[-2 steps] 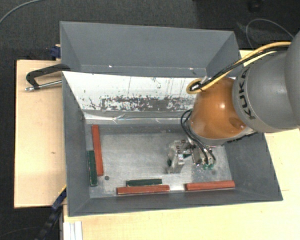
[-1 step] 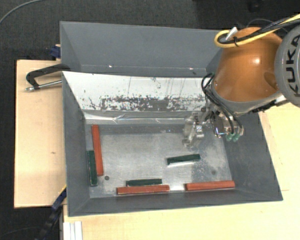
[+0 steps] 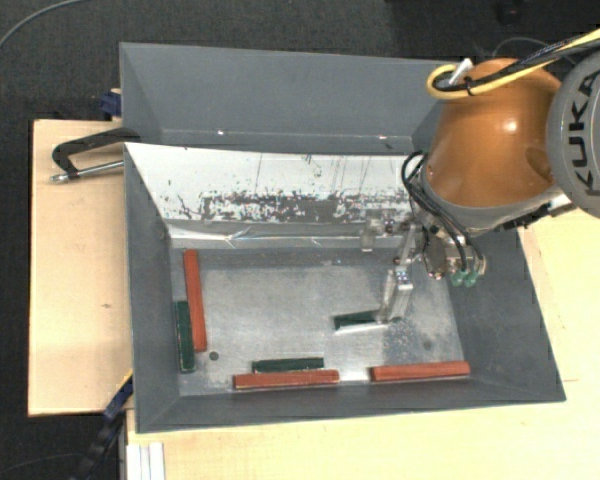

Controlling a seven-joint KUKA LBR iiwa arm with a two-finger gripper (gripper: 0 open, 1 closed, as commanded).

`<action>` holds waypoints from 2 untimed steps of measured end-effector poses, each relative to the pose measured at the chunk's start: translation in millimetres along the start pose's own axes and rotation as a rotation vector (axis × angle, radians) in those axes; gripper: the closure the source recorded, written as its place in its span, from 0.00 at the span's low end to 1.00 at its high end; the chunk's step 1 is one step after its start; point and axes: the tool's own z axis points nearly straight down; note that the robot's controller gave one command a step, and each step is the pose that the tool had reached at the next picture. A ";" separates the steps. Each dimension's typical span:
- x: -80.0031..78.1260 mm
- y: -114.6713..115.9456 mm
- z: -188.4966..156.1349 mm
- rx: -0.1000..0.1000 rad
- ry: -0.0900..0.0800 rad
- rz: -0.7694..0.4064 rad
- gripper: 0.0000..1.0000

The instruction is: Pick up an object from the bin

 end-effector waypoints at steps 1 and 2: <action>18.0 -42.2 158.6 0.000 0.011 0.136 0.00; 16.0 -41.5 154.6 0.000 0.004 0.133 1.00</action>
Offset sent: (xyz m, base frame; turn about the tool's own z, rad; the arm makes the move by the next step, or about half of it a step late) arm -0.0149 -0.0424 -0.1552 0.1338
